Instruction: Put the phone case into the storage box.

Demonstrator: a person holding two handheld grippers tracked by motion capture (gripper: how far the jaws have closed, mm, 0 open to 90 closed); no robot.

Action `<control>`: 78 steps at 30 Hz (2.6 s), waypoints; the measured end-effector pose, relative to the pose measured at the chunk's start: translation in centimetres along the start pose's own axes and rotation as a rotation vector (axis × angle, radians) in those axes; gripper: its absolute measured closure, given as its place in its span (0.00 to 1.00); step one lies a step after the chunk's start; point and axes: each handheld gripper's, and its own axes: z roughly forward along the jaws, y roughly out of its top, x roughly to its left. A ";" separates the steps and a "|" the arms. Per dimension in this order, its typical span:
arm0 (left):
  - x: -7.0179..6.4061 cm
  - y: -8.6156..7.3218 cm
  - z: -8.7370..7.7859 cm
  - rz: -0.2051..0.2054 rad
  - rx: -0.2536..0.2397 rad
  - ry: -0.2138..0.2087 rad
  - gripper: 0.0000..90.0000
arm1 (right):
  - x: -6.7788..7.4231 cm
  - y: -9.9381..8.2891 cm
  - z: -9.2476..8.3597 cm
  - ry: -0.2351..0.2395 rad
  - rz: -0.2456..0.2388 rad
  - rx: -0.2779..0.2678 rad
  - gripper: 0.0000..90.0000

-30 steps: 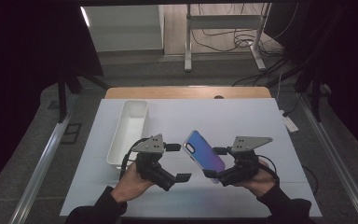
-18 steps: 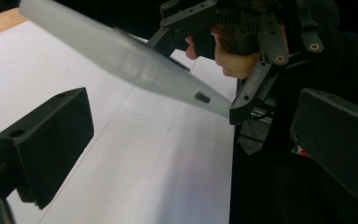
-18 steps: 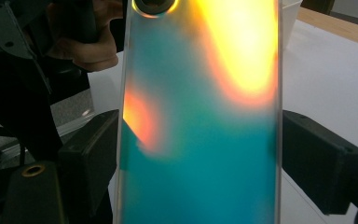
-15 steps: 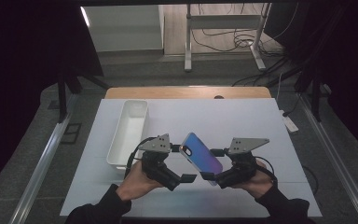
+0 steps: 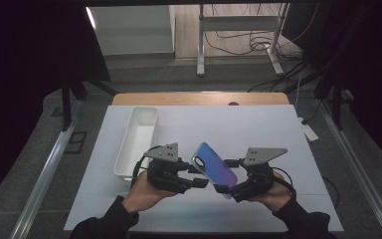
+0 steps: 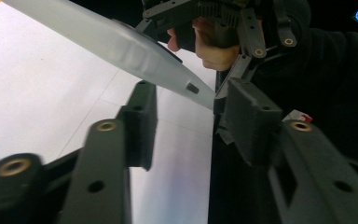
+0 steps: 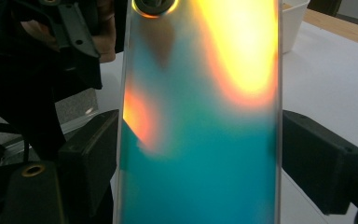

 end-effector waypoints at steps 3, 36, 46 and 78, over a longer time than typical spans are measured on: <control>0.1 0.0 -0.1 -0.008 -0.008 -0.028 0.67 | 0.0 0.0 0.0 0.005 -0.003 -0.001 0.18; 0.0 -0.4 0.6 0.089 0.060 -0.173 0.98 | -0.1 -0.7 1.9 0.157 0.010 0.101 0.17; -0.1 -0.4 0.9 0.097 0.092 -0.138 0.99 | 0.0 -1.0 2.4 0.123 0.004 0.143 0.14; 0.7 -0.1 -0.3 0.044 0.130 0.062 0.98 | -0.5 -1.7 1.5 -0.086 0.030 0.205 0.00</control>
